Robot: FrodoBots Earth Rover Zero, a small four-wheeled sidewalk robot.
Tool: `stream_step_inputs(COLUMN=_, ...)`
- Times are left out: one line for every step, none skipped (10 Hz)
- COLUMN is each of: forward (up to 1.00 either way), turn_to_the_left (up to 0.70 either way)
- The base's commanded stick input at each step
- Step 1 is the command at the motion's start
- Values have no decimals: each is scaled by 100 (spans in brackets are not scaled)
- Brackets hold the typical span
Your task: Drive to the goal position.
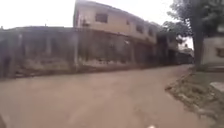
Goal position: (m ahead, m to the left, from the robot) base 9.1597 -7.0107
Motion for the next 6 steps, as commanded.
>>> stream_step_inputs(forward=100, turn_to_the_left=0)
stream_step_inputs(forward=100, turn_to_the_left=0)
stream_step_inputs(forward=100, turn_to_the_left=0)
stream_step_inputs(forward=100, turn_to_the_left=0)
stream_step_inputs(forward=100, turn_to_the_left=0)
stream_step_inputs(forward=100, turn_to_the_left=0)
